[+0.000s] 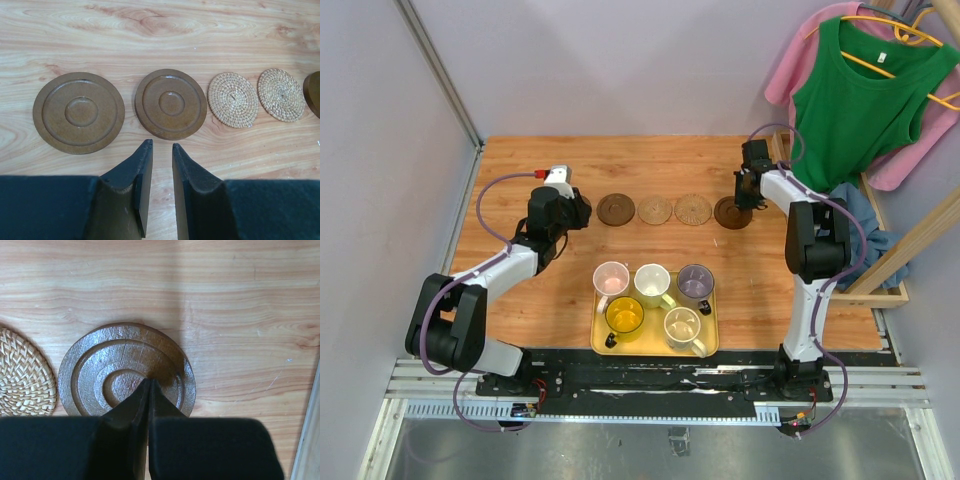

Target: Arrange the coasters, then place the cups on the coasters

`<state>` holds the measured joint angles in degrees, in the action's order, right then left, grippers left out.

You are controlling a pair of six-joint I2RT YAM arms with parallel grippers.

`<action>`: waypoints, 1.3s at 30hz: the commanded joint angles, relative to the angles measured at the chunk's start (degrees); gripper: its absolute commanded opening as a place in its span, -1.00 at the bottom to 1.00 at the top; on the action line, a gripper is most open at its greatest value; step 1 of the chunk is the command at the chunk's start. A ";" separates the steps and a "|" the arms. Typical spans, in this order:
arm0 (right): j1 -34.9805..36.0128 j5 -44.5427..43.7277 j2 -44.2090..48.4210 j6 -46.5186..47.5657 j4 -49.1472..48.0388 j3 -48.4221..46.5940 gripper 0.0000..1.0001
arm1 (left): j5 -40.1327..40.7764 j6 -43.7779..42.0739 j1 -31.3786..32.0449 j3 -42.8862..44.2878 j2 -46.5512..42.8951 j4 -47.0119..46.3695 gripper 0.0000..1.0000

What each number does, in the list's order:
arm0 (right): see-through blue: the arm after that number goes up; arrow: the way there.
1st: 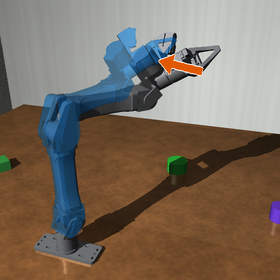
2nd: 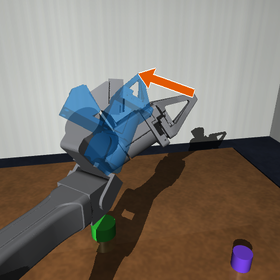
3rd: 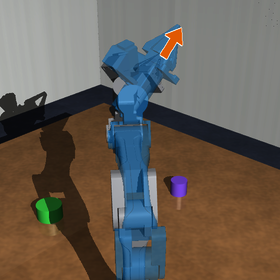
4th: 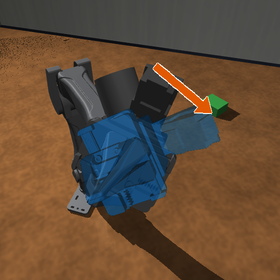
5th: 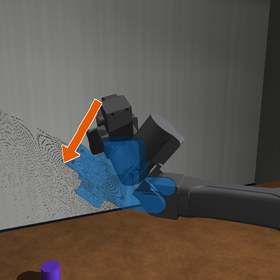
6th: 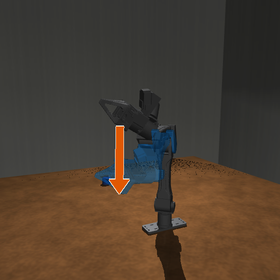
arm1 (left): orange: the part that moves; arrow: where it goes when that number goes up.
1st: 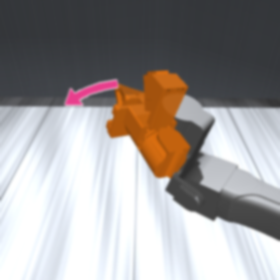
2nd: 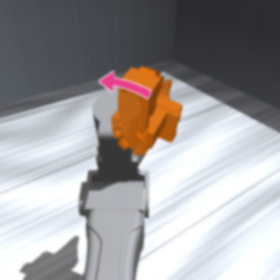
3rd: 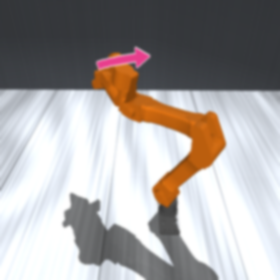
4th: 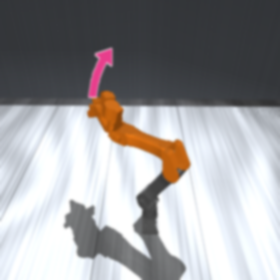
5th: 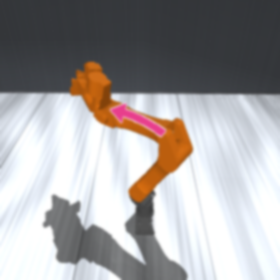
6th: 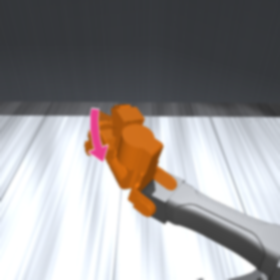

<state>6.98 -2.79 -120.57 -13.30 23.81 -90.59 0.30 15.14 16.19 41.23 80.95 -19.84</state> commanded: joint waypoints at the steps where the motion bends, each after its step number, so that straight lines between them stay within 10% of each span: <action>1: -0.65 -0.54 -1.03 -0.34 0.10 -2.13 -0.99 | -0.77 0.16 -0.37 0.17 0.56 -1.68 -0.47; 15: -0.51 2.77 5.07 -0.28 -1.07 0.05 -0.99 | -1.11 0.00 -0.44 0.16 -0.98 -1.73 -0.47; 20: -0.44 2.85 11.45 -0.52 -2.03 3.39 -0.65 | -1.26 0.14 -0.38 0.25 -3.61 -1.19 -0.45; 28: -0.46 3.49 22.09 -1.48 -2.04 10.20 0.03 | -2.14 1.39 -0.34 -1.14 -7.92 0.63 0.34; 39: 3.82 0.94 36.32 -1.65 2.88 20.60 0.19 | -3.77 2.86 0.09 -4.97 -15.12 3.94 0.87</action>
<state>7.79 0.67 -90.11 -15.18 23.27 -73.71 -2.33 17.28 16.19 37.50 68.05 -17.43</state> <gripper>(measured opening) 0.592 0.927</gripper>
